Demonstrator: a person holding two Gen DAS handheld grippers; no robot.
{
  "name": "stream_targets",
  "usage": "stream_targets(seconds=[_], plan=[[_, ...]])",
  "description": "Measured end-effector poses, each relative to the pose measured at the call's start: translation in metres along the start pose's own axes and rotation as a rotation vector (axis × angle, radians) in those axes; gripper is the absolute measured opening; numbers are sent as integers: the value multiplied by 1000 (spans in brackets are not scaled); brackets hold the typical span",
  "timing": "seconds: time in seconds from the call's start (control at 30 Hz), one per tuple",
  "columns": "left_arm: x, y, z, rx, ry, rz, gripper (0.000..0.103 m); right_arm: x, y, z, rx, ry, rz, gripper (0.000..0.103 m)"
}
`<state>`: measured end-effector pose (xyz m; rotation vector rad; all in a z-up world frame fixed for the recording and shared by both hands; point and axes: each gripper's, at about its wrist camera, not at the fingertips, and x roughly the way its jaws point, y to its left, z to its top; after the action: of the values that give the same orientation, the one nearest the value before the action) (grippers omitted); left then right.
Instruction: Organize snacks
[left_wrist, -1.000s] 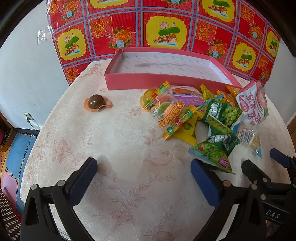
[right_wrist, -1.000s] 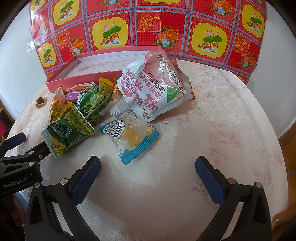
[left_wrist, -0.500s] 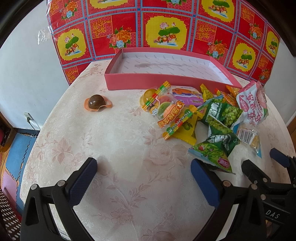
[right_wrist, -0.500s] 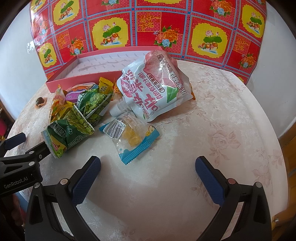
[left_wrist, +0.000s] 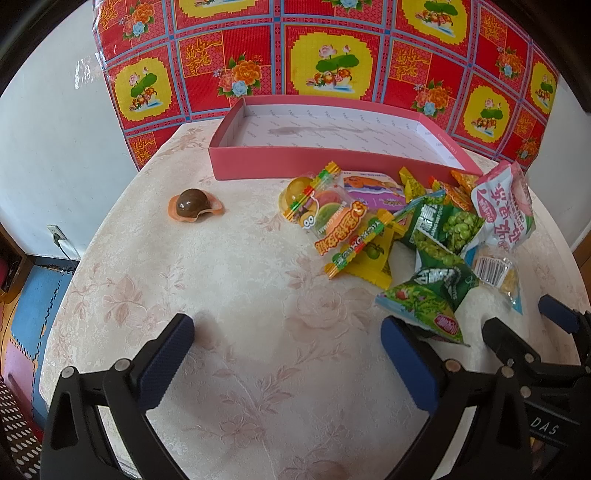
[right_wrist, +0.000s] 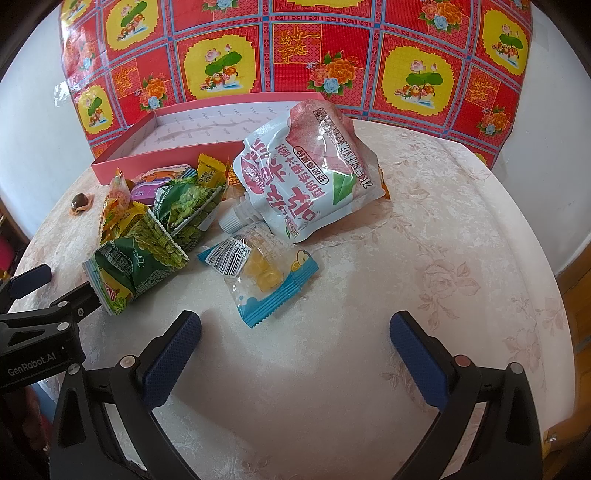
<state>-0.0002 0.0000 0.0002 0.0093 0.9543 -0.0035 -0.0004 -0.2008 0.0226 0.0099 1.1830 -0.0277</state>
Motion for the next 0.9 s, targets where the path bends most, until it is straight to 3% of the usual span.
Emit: stream_targets(seconds=[0.43, 0.67, 0.9], plan=[[-1, 0, 1, 10, -1, -9, 103, -1, -1, 0, -1, 1, -1, 103], [-4, 4, 3, 24, 2, -23, 97, -5, -5, 1, 15, -7, 31, 91], [-7, 15, 4, 13, -2, -29, 94, -8, 0, 12, 0, -22, 87, 90]])
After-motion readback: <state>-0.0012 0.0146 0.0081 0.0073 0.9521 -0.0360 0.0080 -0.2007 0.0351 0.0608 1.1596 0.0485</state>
